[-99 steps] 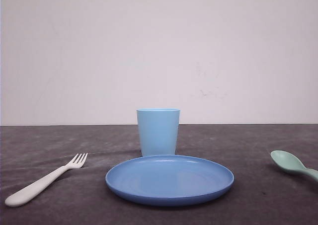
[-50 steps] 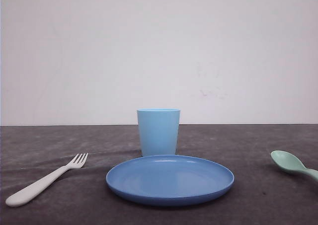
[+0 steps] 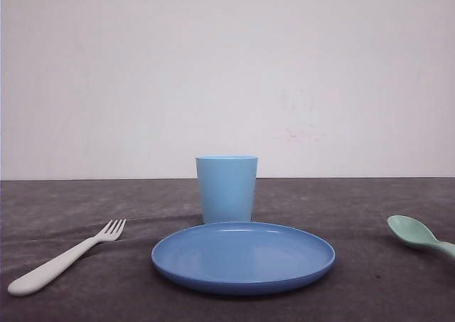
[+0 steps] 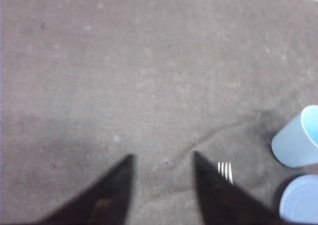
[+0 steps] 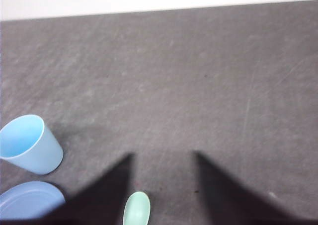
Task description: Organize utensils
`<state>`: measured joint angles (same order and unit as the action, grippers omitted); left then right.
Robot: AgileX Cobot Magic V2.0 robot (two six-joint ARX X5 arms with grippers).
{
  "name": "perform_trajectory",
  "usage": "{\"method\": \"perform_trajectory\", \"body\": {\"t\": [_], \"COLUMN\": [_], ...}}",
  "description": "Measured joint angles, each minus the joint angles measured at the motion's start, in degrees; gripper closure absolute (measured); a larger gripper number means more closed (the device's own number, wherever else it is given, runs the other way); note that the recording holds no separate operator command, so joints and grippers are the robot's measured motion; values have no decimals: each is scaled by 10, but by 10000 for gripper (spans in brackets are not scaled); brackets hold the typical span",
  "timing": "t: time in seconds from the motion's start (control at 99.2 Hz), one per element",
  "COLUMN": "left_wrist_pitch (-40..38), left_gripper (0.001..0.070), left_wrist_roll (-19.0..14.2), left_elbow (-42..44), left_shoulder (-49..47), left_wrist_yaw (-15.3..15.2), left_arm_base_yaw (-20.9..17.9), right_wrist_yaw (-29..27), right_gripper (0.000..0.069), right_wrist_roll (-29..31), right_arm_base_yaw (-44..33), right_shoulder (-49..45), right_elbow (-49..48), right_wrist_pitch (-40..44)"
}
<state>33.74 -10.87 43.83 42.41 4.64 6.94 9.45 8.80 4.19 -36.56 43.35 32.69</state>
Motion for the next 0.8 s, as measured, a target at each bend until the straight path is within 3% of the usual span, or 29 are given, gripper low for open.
{"method": "perform_trajectory", "body": {"t": [0.071, 0.161, 0.393, 0.645, 0.797], "left_wrist_pitch": [2, 4, 10, 12, 3], "left_gripper": [366, 346, 345, 353, 353], "left_wrist_roll": [2, 0, -22, -50, -66], "left_elbow": [0, 0, 0, 0, 0], "left_shoulder": [6, 13, 56, 152, 219], "left_wrist_yaw": [1, 2, 13, 13, -10], "left_arm_base_yaw": [7, 17, 67, 149, 201], "right_wrist_yaw": [5, 21, 26, 26, 26], "right_gripper": [243, 202, 189, 189, 189], "right_wrist_roll": [0, 0, 0, 0, 0], "right_arm_base_yaw": [4, 7, 17, 19, 19], "right_shoulder": [-9, -14, -16, -17, -17], "right_elbow": [0, 0, 0, 0, 0], "right_wrist_pitch": [3, 4, 5, 8, 11]}}
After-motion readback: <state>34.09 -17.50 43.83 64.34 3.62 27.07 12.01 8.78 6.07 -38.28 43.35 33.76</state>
